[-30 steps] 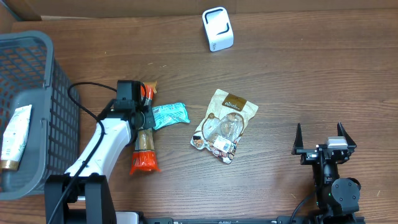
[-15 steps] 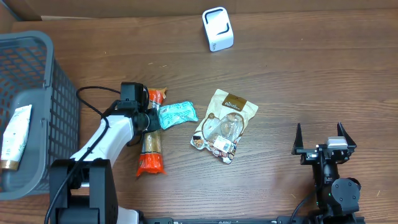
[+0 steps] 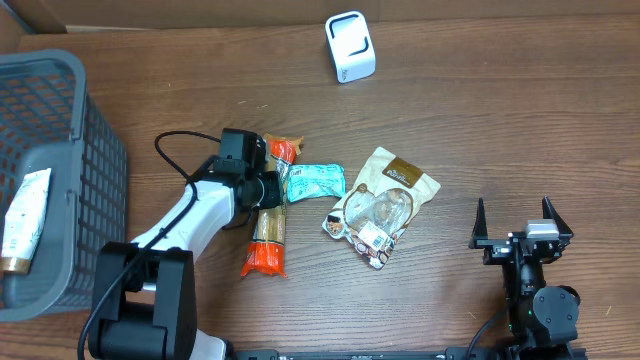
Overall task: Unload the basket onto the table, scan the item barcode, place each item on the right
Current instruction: 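Lift the pasta package out and lay it beside the teal packet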
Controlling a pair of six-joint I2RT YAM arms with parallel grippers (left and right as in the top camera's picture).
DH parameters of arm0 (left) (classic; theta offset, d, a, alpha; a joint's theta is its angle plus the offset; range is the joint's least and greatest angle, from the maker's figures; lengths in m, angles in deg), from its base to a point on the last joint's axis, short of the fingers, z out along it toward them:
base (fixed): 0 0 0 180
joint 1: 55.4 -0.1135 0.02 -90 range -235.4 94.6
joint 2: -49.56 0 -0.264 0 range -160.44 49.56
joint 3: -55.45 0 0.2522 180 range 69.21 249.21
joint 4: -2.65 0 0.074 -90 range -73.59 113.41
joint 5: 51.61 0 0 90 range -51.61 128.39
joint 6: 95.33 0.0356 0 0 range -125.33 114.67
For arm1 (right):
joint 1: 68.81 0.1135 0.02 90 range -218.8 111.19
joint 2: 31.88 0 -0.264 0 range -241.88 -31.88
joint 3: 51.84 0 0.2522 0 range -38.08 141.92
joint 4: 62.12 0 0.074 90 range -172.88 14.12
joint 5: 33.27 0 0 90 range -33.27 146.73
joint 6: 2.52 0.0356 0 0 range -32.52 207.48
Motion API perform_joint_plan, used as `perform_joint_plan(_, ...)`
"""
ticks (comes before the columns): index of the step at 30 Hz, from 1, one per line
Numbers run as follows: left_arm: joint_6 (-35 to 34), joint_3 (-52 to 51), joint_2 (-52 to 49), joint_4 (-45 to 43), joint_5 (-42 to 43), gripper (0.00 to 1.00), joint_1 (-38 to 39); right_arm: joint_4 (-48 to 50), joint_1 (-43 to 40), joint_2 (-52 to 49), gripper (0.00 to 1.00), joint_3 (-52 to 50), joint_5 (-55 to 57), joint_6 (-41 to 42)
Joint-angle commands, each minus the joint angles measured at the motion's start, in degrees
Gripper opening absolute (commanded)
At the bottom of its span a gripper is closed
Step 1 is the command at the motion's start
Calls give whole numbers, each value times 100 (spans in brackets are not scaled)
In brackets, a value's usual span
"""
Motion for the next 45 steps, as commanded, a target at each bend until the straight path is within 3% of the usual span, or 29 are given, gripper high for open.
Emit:
perform_joint_plan(1, -72, 164, -179, 260, -302, 45, -79, 35, 22, 52, 100, -57, 57, -2)
perform_joint_plan(3, -50, 382, -179, 487, -492, 82, -79, 35, 22, 52, 100, -57, 57, -4)
perform_joint_plan(5, 9, 684, -170, 791, -619, 100, -79, 35, 22, 52, 100, -57, 57, -4)
perform_joint_plan(16, 249, 3705, 251, 2870, -1147, 100, -304, 35, 22, 52, 100, -57, 57, -4)
perform_joint_plan(21, 420, 5283, 424, 3891, -1261, 99, -1045, 35, 22, 52, 100, -57, 57, -4)
perform_joint_plan(25, 468, 5989, 632, 4463, -1257, 97, -1912, 35, 22, 52, 100, -59, 57, -4)
perform_joint_plan(31, 334, 5532, 1292, 4465, -1241, 88, -3298, 35, 22, 52, 100, -57, 57, -4)
perform_joint_plan(36, 85, 4218, 1722, 3233, -1250, 90, -4297, 35, 22, 52, 100, -59, 57, -2)
perform_joint_plan(39, 111, 3571, 1690, 2474, -1255, 98, -4686, 35, 22, 52, 100, -57, 57, -4)
perform_joint_plan(45, 994, 2957, 1211, 1349, -1272, 100, -5211, 35, 22, 52, 100, -59, 57, -2)
